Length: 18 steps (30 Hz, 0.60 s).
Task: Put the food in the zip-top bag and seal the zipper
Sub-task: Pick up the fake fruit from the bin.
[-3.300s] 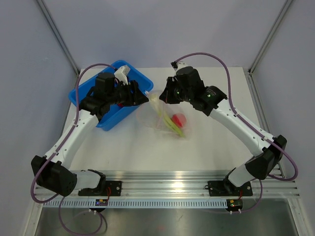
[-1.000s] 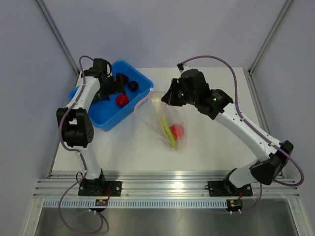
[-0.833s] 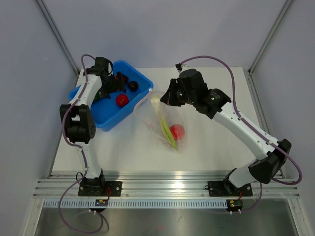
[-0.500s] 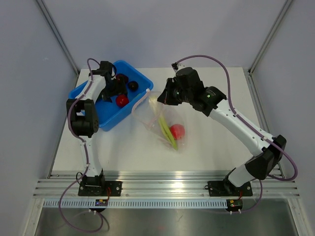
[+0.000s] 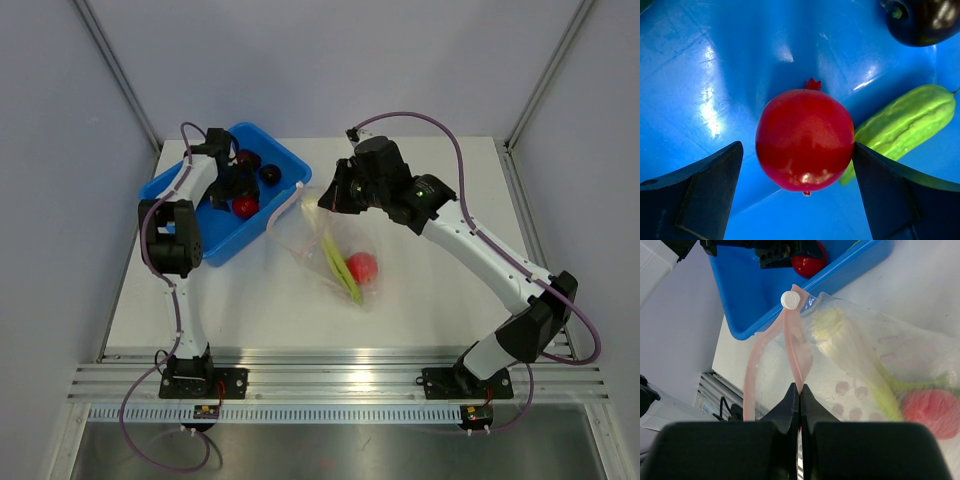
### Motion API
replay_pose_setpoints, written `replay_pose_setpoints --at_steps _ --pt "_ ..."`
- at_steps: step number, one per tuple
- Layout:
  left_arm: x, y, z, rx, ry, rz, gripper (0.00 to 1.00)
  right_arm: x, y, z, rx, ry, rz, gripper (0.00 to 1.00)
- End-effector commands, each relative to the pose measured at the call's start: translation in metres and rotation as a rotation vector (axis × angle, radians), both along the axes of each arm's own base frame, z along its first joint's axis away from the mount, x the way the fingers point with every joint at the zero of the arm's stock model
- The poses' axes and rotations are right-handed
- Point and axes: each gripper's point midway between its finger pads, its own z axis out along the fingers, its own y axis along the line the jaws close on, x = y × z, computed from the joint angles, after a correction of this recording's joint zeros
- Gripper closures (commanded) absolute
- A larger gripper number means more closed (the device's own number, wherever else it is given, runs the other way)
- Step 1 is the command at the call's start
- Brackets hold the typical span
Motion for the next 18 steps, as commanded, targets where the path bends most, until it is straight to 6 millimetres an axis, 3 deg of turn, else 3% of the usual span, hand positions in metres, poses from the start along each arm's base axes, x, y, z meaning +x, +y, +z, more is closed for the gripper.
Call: replay_pose_setpoints --at_steps 1,6,11,16,18 --pt "0.004 0.002 -0.006 0.026 -0.004 -0.005 0.10 0.005 0.005 0.026 0.050 -0.057 0.009 1.00" --pt "0.007 0.002 0.017 0.032 -0.062 0.004 0.35 0.003 0.002 0.027 0.053 -0.056 0.004 1.00" --pt "0.004 0.010 0.059 0.066 -0.149 0.026 0.39 0.001 -0.001 0.026 0.055 -0.058 -0.001 1.00" --pt "-0.002 0.019 0.125 0.097 -0.293 0.055 0.40 0.000 -0.001 0.028 0.065 -0.059 -0.005 1.00" --pt "-0.005 0.020 0.140 0.101 -0.322 0.062 0.40 0.000 -0.001 0.028 0.072 -0.060 -0.007 1.00"
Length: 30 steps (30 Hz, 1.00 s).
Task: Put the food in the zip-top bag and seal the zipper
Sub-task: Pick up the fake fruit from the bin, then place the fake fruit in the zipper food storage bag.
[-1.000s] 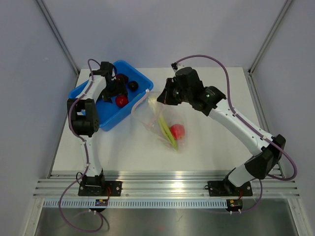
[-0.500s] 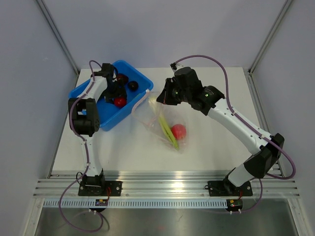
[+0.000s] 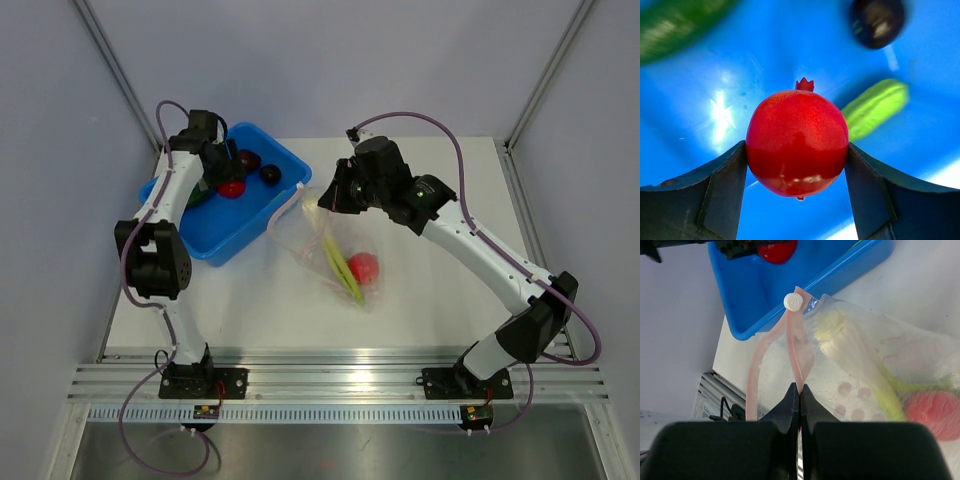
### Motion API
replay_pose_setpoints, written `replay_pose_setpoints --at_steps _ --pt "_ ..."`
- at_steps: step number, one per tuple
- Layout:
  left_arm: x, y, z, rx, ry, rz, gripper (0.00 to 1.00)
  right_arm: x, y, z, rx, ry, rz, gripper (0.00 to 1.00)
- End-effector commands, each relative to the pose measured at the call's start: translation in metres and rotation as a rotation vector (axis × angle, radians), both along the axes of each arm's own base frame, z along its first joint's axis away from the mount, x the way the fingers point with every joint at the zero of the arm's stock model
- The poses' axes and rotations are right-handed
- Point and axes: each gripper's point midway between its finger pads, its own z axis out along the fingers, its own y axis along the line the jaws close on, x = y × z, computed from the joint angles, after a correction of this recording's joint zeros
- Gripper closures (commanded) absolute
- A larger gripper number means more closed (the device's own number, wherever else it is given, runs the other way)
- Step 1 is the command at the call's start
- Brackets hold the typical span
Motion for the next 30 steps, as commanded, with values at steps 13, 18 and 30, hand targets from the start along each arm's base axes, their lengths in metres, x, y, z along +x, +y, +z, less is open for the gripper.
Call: replay_pose_setpoints --at_steps 13,18,30 --pt "-0.040 -0.014 0.153 -0.081 -0.325 -0.074 0.40 0.042 0.055 0.023 0.127 -0.050 0.055 1.00" --pt "-0.068 -0.036 0.173 -0.164 -0.371 -0.161 0.40 0.049 0.069 0.017 0.144 -0.027 0.070 1.00" --pt "-0.119 -0.116 0.161 -0.372 -0.311 -0.410 0.42 0.051 0.068 0.021 0.153 -0.032 0.058 1.00"
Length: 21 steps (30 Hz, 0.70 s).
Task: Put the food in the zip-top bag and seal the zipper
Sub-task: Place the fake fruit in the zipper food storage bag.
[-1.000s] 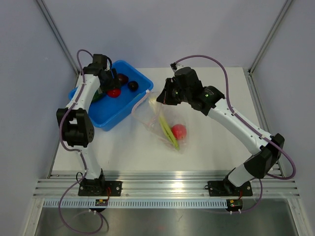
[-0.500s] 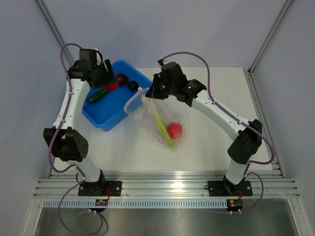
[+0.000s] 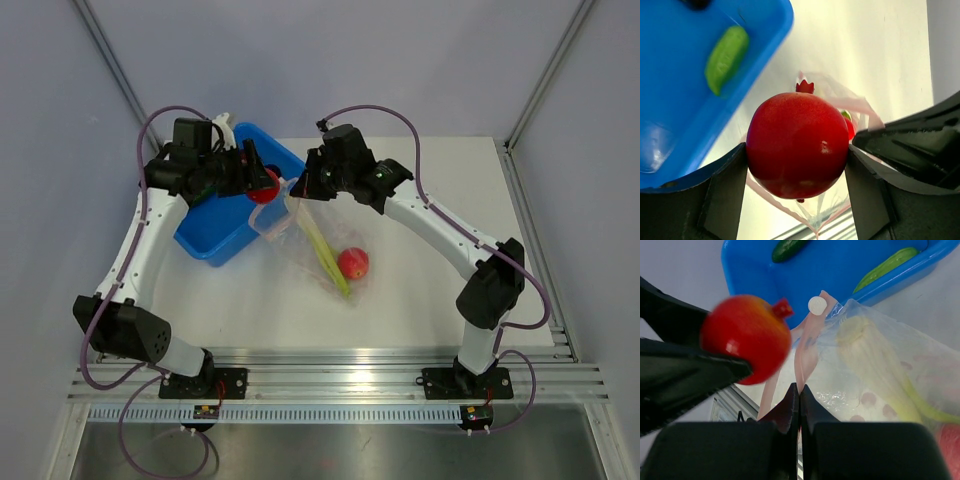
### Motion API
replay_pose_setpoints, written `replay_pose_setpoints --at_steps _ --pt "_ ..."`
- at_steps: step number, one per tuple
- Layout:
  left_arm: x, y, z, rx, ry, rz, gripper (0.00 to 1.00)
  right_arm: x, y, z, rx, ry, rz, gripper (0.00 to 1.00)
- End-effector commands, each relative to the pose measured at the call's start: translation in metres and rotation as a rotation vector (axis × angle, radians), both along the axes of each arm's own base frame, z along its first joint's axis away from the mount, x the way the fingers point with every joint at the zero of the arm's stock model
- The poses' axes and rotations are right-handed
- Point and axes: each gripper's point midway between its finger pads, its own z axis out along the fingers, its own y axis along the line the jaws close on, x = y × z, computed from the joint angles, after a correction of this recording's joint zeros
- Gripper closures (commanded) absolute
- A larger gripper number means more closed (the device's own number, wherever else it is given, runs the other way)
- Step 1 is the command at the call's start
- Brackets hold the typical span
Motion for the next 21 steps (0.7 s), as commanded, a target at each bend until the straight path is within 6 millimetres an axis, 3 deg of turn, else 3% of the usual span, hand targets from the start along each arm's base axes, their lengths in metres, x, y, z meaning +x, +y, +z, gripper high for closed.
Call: replay_pose_setpoints --at_steps 1,5,6,9,17,21 --pt "-0.013 -0.024 -0.006 -0.056 0.007 -0.089 0.42 0.004 0.004 0.045 0.095 -0.087 0.000 1.00" --pt "-0.030 -0.041 -0.021 -0.059 0.044 -0.147 0.39 0.002 0.000 0.048 0.094 -0.092 -0.009 1.00" --pt "-0.034 -0.042 -0.022 -0.054 0.045 -0.157 0.25 0.002 -0.001 0.049 0.095 -0.095 -0.012 1.00" --pt "-0.042 -0.042 -0.027 -0.032 0.060 -0.162 0.01 -0.001 -0.005 0.049 0.090 -0.096 -0.017 1.00" --pt "-0.055 -0.029 0.012 0.001 -0.033 -0.149 0.01 -0.006 -0.011 0.050 0.091 -0.096 -0.026 1.00" --pt "-0.054 -0.014 0.036 0.030 -0.100 -0.104 0.08 -0.012 -0.017 0.054 0.096 -0.103 -0.027 1.00"
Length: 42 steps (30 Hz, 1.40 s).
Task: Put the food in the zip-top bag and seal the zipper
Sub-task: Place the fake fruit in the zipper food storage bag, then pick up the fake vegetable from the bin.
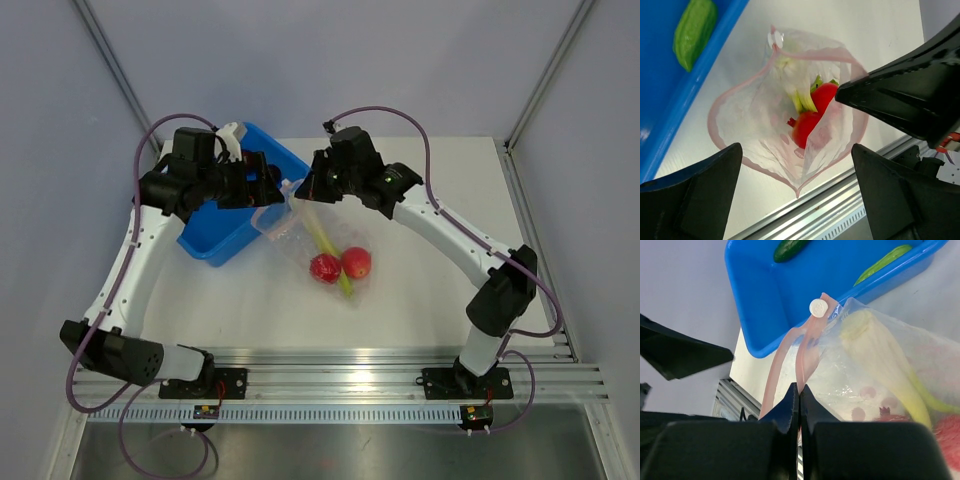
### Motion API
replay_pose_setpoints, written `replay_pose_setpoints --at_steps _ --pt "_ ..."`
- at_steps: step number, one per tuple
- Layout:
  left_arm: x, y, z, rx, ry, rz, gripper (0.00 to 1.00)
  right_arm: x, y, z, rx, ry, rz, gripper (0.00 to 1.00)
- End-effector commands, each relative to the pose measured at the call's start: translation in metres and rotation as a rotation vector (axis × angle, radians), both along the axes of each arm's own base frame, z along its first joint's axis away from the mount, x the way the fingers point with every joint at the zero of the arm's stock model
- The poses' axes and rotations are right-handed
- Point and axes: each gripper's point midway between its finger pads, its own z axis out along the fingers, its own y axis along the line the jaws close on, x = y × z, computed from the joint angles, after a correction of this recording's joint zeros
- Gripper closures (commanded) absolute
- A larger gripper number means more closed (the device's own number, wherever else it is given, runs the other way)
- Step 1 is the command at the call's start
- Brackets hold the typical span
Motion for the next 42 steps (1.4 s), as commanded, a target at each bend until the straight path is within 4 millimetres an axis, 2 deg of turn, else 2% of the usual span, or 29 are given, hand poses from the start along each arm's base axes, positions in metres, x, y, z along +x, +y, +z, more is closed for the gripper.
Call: replay_pose_setpoints --at_steps 1,5,6,8,10,12,13,15,16,18,19,22,23,29,30,32,33,35,37,38,39,40,41,42 --pt "0.005 0.022 0.044 0.016 -0.146 0.058 0.08 -0.004 -0.007 0.047 0.087 -0.096 -0.014 1.00" --pt "0.026 0.052 0.037 0.015 -0.120 0.157 0.10 -0.013 -0.012 0.044 0.083 -0.090 0.002 1.00" --pt "0.036 0.059 0.029 0.021 -0.092 0.188 0.09 -0.016 -0.014 0.047 0.087 -0.095 0.002 1.00" --pt "0.051 0.081 0.025 0.065 -0.086 0.275 0.08 -0.020 -0.020 0.048 0.086 -0.099 0.001 1.00" --pt "0.069 0.106 0.005 0.135 -0.045 0.366 0.07 -0.024 -0.022 0.047 0.081 -0.102 0.004 1.00" --pt "0.081 0.122 -0.001 0.186 -0.034 0.413 0.08 -0.027 -0.026 0.050 0.079 -0.109 0.008 1.00" --pt "0.090 0.137 -0.016 0.259 -0.010 0.455 0.09 -0.029 -0.027 0.049 0.074 -0.109 0.010 1.00" --pt "0.100 0.148 -0.028 0.339 -0.022 0.437 0.10 -0.031 -0.029 0.052 0.075 -0.118 0.016 1.00" --pt "0.106 0.164 -0.038 0.424 -0.020 0.480 0.11 -0.032 -0.030 0.052 0.072 -0.120 0.020 1.00" --pt "0.112 0.178 -0.048 0.520 -0.016 0.473 0.11 -0.034 -0.031 0.053 0.073 -0.124 0.026 1.00" --pt "0.118 0.189 -0.061 0.587 0.012 0.486 0.11 -0.035 -0.031 0.053 0.071 -0.124 0.031 1.00" --pt "0.133 0.201 -0.067 0.681 0.011 0.458 0.11 -0.036 -0.031 0.053 0.070 -0.129 0.039 1.00" --pt "0.139 0.200 -0.076 0.688 0.027 0.439 0.11 -0.036 -0.030 0.053 0.068 -0.130 0.043 1.00" --pt "0.181 0.179 -0.073 0.573 -0.065 0.399 0.12 -0.031 -0.029 0.048 0.032 -0.135 0.050 1.00" --pt "0.186 0.180 -0.089 0.591 -0.027 0.385 0.12 -0.031 -0.029 0.046 0.023 -0.132 0.053 1.00" --pt "0.195 0.189 -0.096 0.646 -0.013 0.398 0.12 -0.030 -0.029 0.046 0.020 -0.131 0.052 1.00" --pt "0.199 0.194 -0.111 0.689 0.006 0.375 0.15 -0.031 -0.028 0.045 0.020 -0.129 0.055 1.00" --pt "0.200 0.204 -0.128 0.763 0.019 0.351 0.22 -0.032 -0.027 0.043 0.026 -0.119 0.063 1.00" --pt "0.207 0.209 -0.132 0.817 -0.033 0.308 0.23 -0.032 -0.026 0.043 0.032 -0.118 0.067 1.00" --pt "0.208 0.210 -0.143 0.841 -0.057 0.282 0.22 -0.032 -0.026 0.041 0.028 -0.115 0.066 1.00" --pt "0.209 0.209 -0.145 0.846 -0.079 0.259 0.20 -0.031 -0.025 0.041 0.029 -0.114 0.066 1.00" --pt "0.209 0.208 -0.139 0.851 -0.116 0.250 0.18 -0.031 -0.024 0.042 0.030 -0.115 0.069 1.00" --pt "0.209 0.209 -0.148 0.877 -0.141 0.218 0.17 -0.030 -0.022 0.038 0.022 -0.105 0.075 1.00" --pt "0.210 0.210 -0.147 0.888 -0.159 0.212 0.16 -0.030 -0.022 0.040 0.019 -0.107 0.081 1.00"
